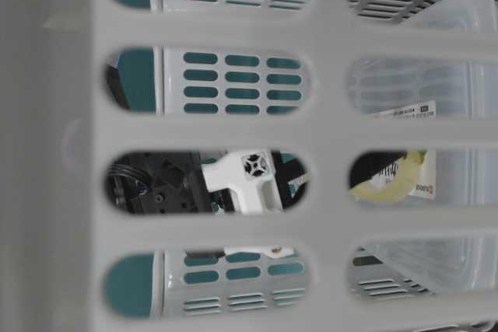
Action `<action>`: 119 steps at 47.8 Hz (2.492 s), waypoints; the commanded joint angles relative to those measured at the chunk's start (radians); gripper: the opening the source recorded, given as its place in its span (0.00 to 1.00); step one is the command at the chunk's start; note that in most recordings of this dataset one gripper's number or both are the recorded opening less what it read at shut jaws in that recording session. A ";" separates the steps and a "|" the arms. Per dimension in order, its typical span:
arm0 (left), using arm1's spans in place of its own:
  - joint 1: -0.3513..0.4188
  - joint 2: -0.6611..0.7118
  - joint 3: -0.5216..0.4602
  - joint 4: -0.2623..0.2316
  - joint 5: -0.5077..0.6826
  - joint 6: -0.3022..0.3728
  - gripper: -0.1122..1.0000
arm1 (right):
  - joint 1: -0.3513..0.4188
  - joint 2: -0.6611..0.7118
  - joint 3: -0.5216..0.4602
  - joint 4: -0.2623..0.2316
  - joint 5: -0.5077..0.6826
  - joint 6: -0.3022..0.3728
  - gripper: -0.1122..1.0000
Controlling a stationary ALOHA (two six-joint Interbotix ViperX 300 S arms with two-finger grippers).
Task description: Pick up the cellophane tape from the shopping basket with the left arm.
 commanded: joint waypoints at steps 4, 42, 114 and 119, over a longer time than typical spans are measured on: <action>-0.005 -0.011 0.002 0.005 -0.005 -0.002 0.90 | 0.003 0.006 -0.009 0.002 -0.005 0.000 0.78; -0.014 -0.029 0.032 0.003 -0.012 0.000 0.90 | 0.003 0.000 -0.003 0.003 -0.005 0.002 0.78; -0.072 -0.129 -0.459 0.005 0.440 0.011 0.55 | 0.003 -0.003 0.005 0.003 -0.009 0.023 0.78; -0.071 -0.129 -0.457 0.003 0.440 0.011 0.55 | 0.002 -0.003 0.005 0.003 -0.011 0.023 0.78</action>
